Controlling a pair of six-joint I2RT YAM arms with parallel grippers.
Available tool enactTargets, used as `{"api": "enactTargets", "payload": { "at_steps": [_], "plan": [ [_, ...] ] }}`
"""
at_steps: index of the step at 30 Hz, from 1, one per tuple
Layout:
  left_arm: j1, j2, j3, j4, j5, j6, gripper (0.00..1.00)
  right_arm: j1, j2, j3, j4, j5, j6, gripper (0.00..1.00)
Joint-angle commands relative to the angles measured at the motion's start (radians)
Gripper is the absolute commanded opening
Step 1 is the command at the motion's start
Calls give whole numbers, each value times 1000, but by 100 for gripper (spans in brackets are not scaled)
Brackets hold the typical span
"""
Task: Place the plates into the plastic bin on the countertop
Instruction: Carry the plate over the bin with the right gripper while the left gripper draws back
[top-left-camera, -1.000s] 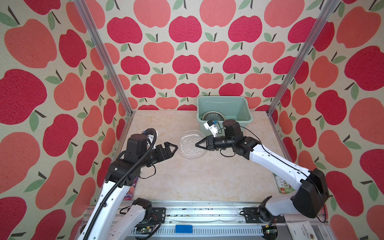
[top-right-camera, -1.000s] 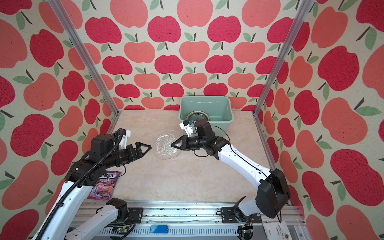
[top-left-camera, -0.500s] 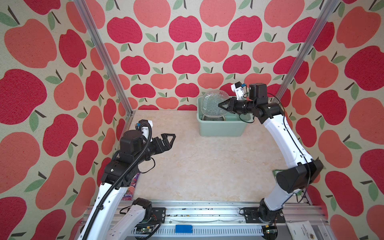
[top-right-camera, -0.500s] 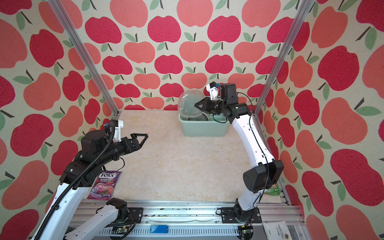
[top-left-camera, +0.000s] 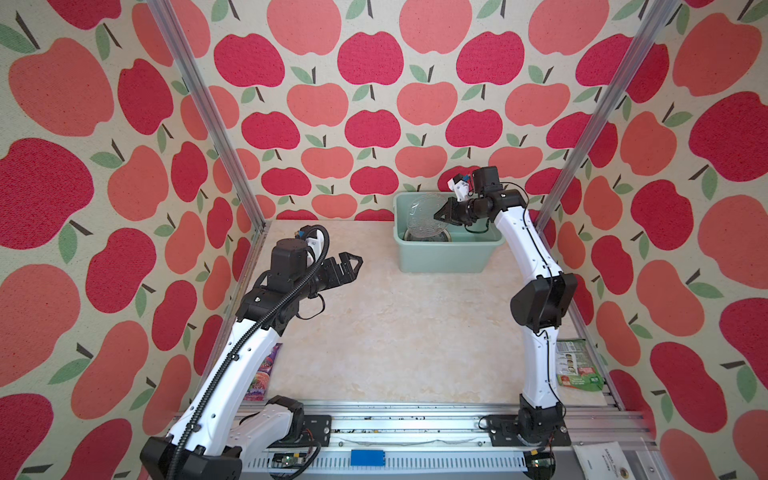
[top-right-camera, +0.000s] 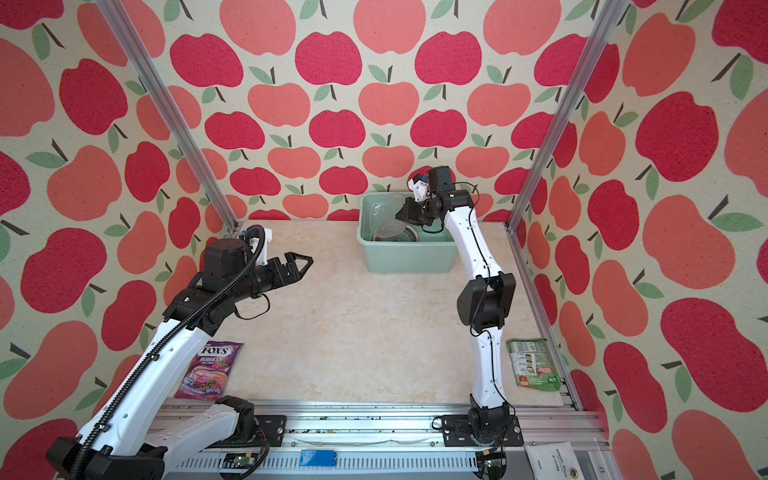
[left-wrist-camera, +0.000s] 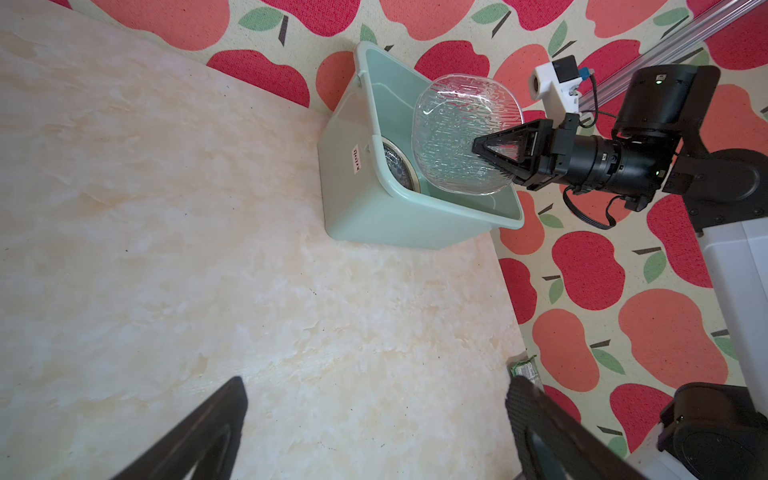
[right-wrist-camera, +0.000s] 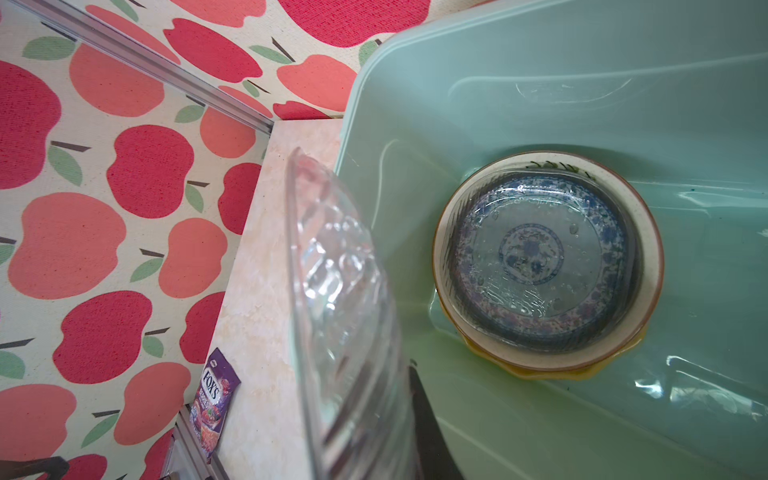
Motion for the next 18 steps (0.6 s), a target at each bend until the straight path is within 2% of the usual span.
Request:
{"api": "enactTargets", "payload": {
  "at_steps": [1, 9, 18],
  "plan": [
    [9, 13, -19, 64, 7, 39, 99, -12, 53, 44, 35, 18, -9, 5],
    [26, 101, -50, 124, 29, 33, 99, -15, 194, 95, 100, -11, 29, 5],
    [45, 182, -43, 164, 74, 15, 99, -17, 273, 106, 149, 7, 43, 7]
  ]
}}
